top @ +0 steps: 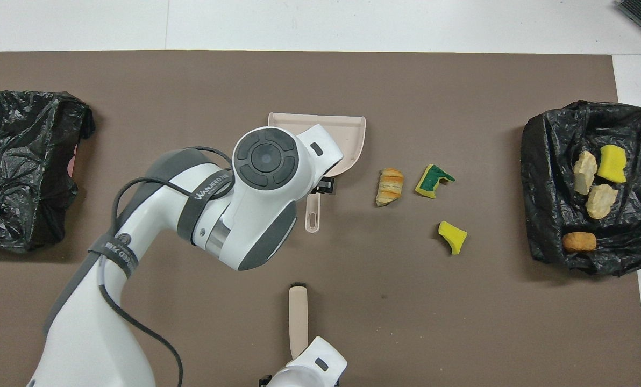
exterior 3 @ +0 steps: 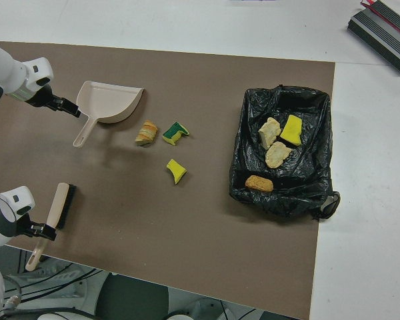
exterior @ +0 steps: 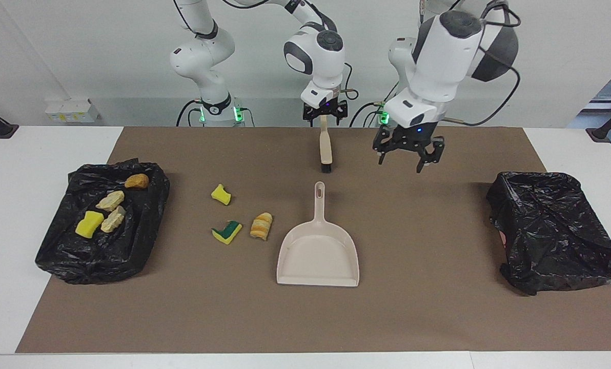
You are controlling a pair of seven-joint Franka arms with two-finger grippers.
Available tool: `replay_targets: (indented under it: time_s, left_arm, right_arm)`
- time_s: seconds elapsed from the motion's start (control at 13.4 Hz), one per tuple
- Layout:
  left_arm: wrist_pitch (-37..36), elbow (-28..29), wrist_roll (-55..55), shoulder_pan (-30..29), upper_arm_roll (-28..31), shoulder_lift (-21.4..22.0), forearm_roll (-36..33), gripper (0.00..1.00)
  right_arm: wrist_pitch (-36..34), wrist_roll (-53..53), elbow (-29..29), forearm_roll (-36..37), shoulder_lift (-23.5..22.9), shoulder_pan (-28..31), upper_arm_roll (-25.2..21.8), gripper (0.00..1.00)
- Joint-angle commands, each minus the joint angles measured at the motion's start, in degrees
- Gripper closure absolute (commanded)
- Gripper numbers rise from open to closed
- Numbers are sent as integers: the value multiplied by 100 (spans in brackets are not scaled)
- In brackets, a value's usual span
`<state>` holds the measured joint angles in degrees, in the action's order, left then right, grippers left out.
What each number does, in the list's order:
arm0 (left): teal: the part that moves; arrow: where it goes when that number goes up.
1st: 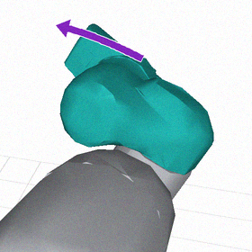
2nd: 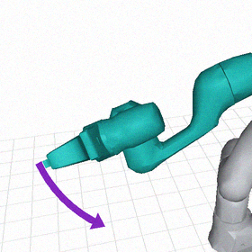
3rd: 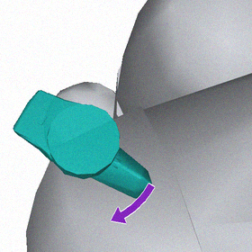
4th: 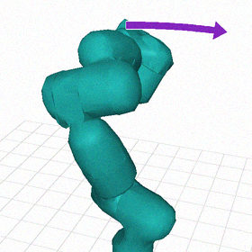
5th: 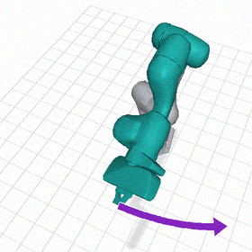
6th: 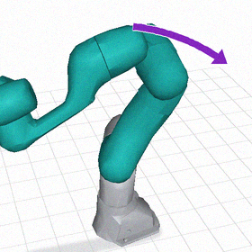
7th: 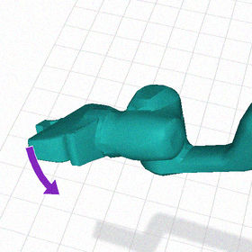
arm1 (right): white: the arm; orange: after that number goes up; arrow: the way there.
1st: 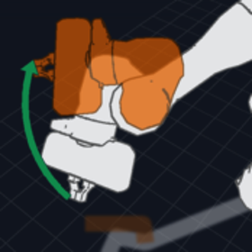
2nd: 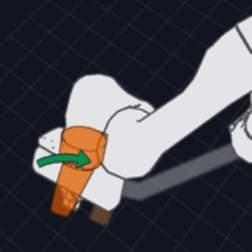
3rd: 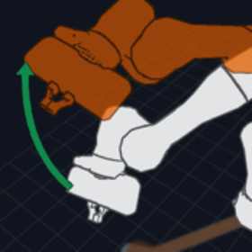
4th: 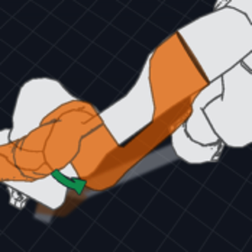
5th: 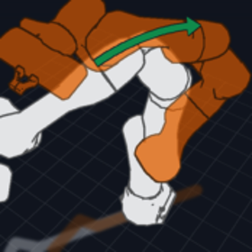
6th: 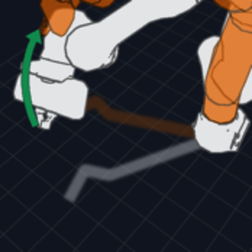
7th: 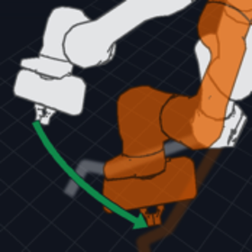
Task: Sweep and dump trash in bin
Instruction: 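Grasp the dustpan handle with the left gripper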
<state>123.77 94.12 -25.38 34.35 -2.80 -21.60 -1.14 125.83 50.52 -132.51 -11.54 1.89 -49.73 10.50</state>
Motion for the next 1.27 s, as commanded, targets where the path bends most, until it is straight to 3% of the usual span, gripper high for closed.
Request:
replay_targets:
  time_s: [0.0, 0.3, 0.45, 0.6, 0.67, 0.97, 1.12, 1.2]
  left_arm:
    - [331, -51, -361, 194, 96, -343, -132, 0]
    - [551, 132, -450, 239, 96, -380, -124, 0]
    - [613, 282, -459, 274, 87, -380, -106, 0]
    - [605, 335, -459, 274, 87, -380, -88, 8]
    - [605, 335, -468, 274, 87, -380, -62, 19]
    - [613, 247, -380, 231, 96, -372, -97, 99]
    - [622, 204, -389, 195, 96, -363, -106, 100]
    - [613, 203, -389, 213, 96, -354, -80, 100]
  right_arm:
    - [214, 134, -134, -182, -30, -80, -13, 31]
    - [205, 142, -179, -182, -30, -89, -13, 51]
    - [205, 116, -179, -191, -39, -89, -21, 52]
    - [179, 142, -188, -191, -30, -89, -13, 52]
    - [179, 99, -196, -191, -30, -89, -13, 52]
    - [152, 63, -205, -191, -83, -98, -13, 58]
    - [143, 37, -205, -191, -92, -98, -13, 77]
    - [109, 37, -188, -191, -92, -98, -13, 93]
